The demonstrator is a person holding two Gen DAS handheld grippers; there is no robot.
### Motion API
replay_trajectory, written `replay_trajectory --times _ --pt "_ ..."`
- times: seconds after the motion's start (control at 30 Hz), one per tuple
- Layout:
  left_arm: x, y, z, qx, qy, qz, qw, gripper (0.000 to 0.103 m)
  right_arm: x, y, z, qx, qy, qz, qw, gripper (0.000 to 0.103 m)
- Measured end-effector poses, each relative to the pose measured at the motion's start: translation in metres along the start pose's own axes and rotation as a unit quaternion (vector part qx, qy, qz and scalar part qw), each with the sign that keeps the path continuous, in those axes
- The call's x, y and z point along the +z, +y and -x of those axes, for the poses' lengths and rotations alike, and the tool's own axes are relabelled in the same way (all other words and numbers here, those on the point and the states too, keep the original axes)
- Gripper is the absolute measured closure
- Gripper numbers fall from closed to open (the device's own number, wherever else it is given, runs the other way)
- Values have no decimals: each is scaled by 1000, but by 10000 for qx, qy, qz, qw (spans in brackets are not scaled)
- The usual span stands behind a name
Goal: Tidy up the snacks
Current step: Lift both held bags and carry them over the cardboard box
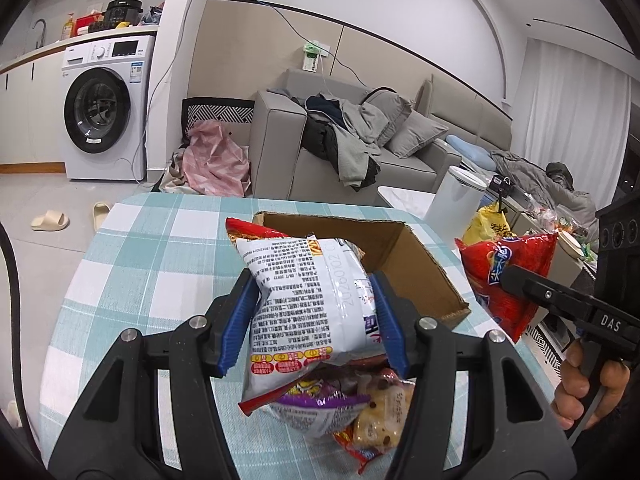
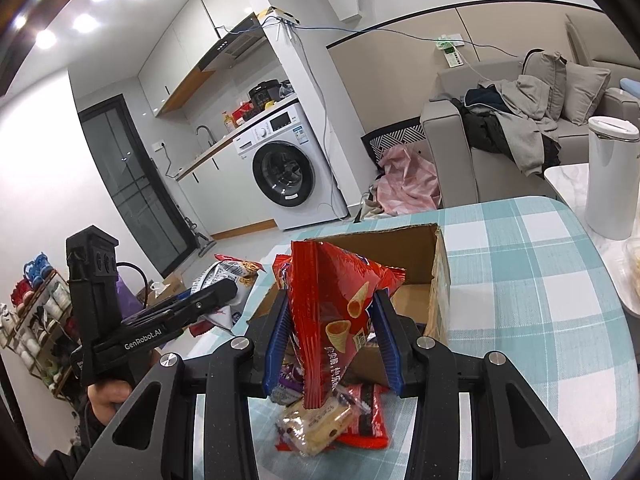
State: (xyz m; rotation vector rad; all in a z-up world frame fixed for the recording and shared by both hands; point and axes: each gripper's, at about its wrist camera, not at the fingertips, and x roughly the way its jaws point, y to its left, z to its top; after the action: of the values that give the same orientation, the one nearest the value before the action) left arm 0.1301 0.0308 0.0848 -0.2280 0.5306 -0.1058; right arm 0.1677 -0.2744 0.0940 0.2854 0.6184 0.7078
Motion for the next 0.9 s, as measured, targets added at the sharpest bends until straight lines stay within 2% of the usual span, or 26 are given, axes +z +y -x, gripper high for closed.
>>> replay_trajectory --times 0.47,0.9 --pt "22 -9 -53 224 107 -206 9995 49 16 -21 -32 -64 93 -228 9997 62" --pt "22 -16 -96 442 214 -360 9981 49 17 -37 -76 -178 339 -359 9986 62"
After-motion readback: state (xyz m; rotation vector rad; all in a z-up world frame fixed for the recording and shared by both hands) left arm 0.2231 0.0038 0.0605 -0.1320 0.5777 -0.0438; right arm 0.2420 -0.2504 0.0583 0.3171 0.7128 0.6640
